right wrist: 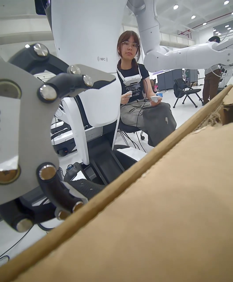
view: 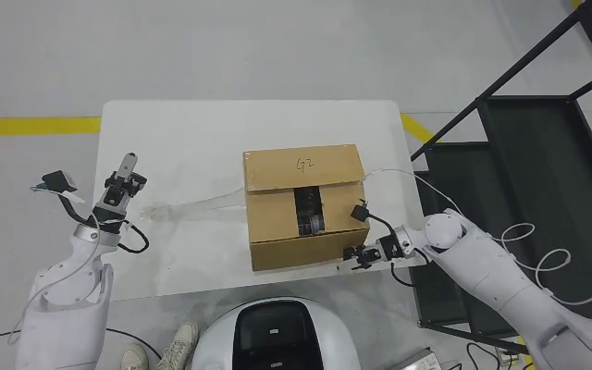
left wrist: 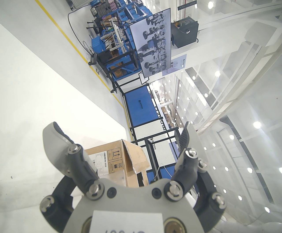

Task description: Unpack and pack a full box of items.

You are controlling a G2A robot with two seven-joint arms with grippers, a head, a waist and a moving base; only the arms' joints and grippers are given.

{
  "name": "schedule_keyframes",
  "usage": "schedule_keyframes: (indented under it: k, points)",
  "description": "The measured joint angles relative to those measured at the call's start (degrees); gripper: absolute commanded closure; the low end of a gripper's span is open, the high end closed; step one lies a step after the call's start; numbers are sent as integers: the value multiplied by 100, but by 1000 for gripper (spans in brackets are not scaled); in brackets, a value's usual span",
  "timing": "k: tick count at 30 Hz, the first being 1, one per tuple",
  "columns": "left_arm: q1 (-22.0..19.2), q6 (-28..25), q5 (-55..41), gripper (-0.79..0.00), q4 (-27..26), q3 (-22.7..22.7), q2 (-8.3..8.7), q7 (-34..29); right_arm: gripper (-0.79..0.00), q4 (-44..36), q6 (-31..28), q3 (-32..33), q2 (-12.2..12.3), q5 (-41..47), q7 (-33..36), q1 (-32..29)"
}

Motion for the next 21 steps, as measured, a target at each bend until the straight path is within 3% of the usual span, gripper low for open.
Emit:
schedule_keyframes:
  k: [6, 12, 21]
  points:
    - [0, 0, 0, -785, 0, 0, 0, 0, -785, -292, 204, -72, 163, 577, 205, -19]
    - [0, 0, 0, -785, 0, 0, 0, 0, -785, -250, 896, 436, 363, 2224, 896, -11]
    - [0, 0, 0, -785, 0, 0, 0, 0, -785, 520, 1599, 751, 216, 3361, 1598, 470]
